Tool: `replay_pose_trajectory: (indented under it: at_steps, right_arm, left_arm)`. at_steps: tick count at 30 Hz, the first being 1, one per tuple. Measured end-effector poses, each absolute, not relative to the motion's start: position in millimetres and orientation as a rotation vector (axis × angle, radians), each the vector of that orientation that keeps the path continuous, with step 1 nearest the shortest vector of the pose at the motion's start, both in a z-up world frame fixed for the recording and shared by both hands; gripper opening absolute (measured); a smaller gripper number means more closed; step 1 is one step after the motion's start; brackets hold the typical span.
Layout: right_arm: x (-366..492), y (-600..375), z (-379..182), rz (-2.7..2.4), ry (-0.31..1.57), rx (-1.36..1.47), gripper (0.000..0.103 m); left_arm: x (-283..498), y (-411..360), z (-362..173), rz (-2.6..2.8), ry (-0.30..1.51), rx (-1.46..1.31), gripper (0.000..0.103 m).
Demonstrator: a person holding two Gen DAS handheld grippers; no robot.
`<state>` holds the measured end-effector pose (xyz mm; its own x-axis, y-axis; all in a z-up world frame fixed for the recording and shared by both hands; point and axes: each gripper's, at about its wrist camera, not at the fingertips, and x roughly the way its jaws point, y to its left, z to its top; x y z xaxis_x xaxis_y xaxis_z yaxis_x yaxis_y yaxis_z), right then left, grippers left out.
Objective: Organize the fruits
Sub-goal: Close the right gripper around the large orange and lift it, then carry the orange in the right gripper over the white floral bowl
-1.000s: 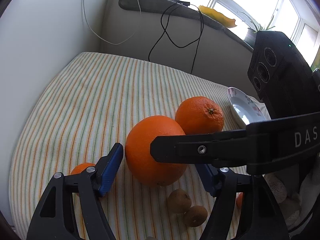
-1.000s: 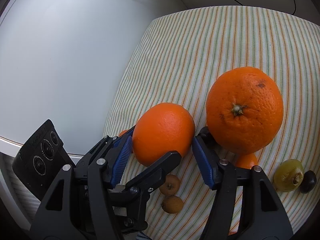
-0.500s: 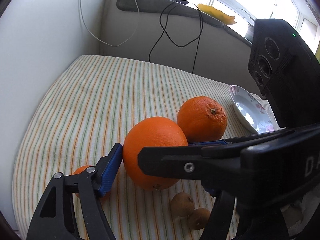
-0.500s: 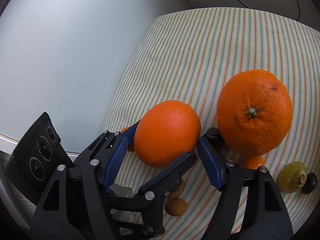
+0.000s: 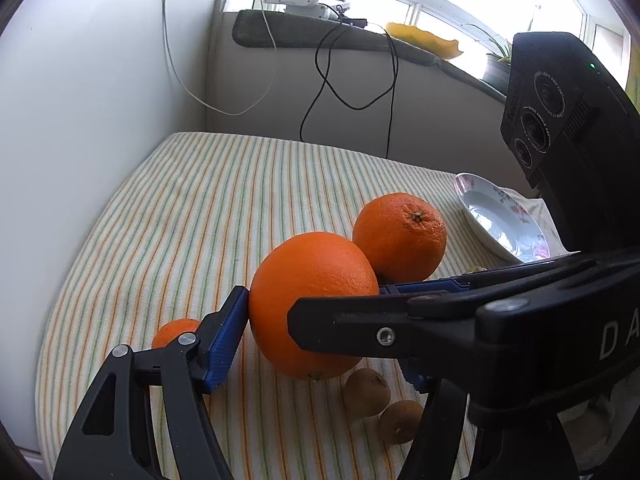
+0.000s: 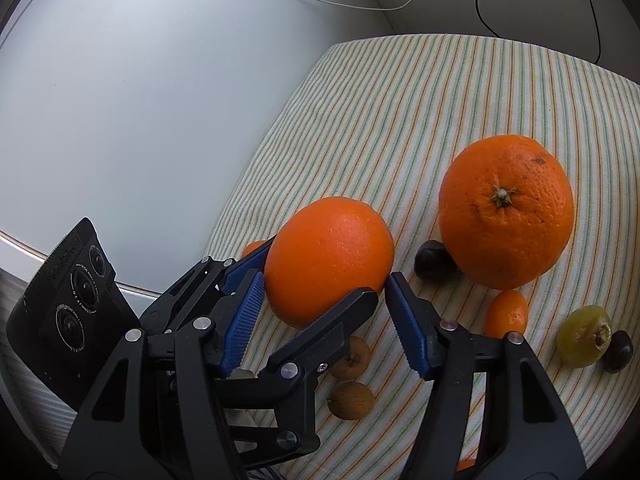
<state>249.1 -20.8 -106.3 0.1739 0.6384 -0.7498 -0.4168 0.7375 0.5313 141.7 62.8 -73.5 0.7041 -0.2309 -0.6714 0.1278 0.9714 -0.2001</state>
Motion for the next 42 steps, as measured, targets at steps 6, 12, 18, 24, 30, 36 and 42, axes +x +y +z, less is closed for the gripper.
replay_pose_trajectory:
  at_steps: [6, 12, 18, 24, 30, 36, 42]
  right_arm:
    - [243.4, -35.6, -84.1, 0.779, 1.126, 0.23, 0.065]
    - [242.9, -71.9, -54.3, 0.773, 1.085, 0.244, 0.065]
    - [241.7, -116.9, -37.4, 0.733, 1.048, 0.254, 0.065]
    - [239.4, -171.1, -24.4, 0.685, 1.023, 0.272, 0.065]
    - [239.2, -220.3, -16.1, 0.635, 1.007, 0.302, 0.065]
    - [243.8, -255.6, -14.9, 0.591, 1.002, 0.328, 0.065]
    - [264.0, -282.1, -23.9, 0.554, 1.005, 0.343, 0.065]
  left_arm:
    - [141.9, 55.6, -51.7, -0.198, 0.72, -0.113, 0.066]
    - [148.1, 33.5, -32.4, -0.228, 0.685, -0.086, 0.066]
    - [156.2, -0.9, -22.0, -0.274, 0.67, -0.073, 0.066]
    - [168.1, -46.6, -15.7, -0.326, 0.664, -0.057, 0.066]
    - [183.2, -87.3, -14.5, -0.38, 0.669, -0.042, 0.066]
    - [197.8, -123.4, -15.8, -0.425, 0.68, -0.029, 0.066]
    - [220.9, -149.3, -23.1, -0.456, 0.712, -0.024, 0.066]
